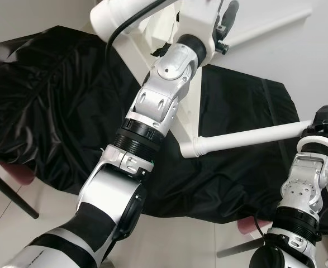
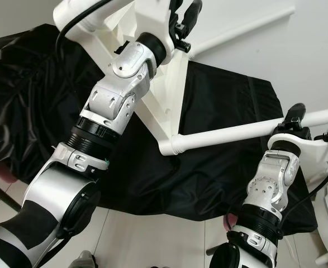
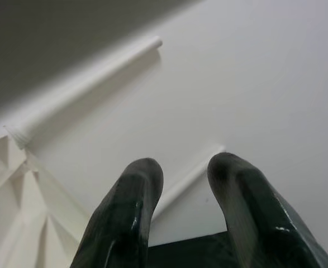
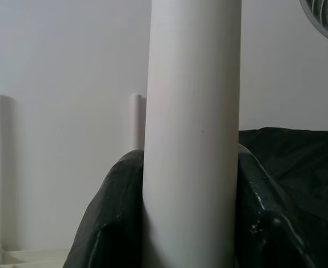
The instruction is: Building children table
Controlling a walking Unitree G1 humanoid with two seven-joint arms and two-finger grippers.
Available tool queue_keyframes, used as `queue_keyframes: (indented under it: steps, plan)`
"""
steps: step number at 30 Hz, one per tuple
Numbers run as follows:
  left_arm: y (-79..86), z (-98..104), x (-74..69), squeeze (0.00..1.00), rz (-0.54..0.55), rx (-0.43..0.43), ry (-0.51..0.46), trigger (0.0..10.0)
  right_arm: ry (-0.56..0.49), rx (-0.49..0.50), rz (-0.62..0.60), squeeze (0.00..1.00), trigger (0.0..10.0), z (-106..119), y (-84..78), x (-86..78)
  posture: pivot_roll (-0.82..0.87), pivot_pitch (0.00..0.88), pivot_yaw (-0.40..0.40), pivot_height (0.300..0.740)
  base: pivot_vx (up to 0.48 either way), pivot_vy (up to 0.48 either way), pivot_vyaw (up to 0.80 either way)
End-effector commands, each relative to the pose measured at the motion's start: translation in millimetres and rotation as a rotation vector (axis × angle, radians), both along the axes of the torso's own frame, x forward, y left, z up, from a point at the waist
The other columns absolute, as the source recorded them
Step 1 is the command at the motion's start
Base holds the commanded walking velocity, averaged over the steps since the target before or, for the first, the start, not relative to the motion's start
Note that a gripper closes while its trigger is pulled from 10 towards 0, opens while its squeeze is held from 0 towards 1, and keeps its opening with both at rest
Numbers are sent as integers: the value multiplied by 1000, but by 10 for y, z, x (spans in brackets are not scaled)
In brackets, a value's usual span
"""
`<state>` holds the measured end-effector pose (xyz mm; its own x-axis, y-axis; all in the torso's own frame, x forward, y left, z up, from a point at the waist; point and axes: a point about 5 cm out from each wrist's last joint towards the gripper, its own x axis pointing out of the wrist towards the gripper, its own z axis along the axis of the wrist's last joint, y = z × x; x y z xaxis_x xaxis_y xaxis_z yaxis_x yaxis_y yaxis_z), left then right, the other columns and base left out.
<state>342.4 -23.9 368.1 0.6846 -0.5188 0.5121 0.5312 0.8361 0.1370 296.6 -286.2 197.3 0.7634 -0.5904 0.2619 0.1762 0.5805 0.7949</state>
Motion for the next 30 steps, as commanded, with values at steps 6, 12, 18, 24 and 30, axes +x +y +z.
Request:
queue_keyframes:
  steps: [6,12,18,24,30]
  plan:
    - [-241,-410,-127,0,-141,85,140,10000,434,47,158,0,4510,-992,287,-21,114,202,-60,740,0,0,0]
    - [-254,-881,-284,0,-238,206,222,10000,443,40,174,0,10000,-1009,298,10,123,205,-62,740,0,0,0]
    - [-158,-1044,-298,0,-236,218,271,10000,453,54,172,4,10000,-1045,294,-4,125,205,-63,740,0,0,0]
    - [-69,-1161,-371,0,-258,235,318,10000,456,52,193,1000,10000,-1088,346,-55,119,211,-68,740,0,0,0]
    - [-57,-1298,-563,0,-340,311,329,10000,425,67,219,1000,10000,-1091,384,-74,118,216,-70,740,0,0,0]
